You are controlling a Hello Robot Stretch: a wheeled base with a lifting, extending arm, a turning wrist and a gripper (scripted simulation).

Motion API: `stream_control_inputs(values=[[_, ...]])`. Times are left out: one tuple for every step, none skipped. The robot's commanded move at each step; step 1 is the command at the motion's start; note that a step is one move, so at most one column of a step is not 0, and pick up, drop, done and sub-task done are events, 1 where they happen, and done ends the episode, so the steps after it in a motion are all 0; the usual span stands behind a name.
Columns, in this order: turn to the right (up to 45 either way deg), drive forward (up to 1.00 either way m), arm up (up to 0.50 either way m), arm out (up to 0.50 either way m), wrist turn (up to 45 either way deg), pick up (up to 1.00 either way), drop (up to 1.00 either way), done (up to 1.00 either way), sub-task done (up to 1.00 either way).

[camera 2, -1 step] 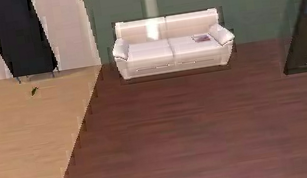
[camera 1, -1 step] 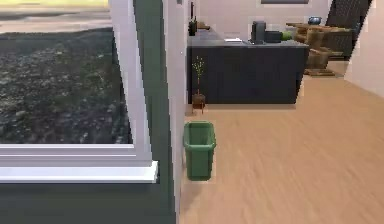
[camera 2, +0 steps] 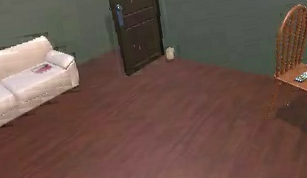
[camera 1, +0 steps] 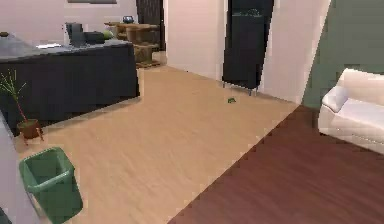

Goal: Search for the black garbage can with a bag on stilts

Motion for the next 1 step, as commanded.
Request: stream_control_inputs(values=[[45.0, 0.0, 0.0, 0.0, 0.0, 0.0, 0.0, 0.0, 0.0]])
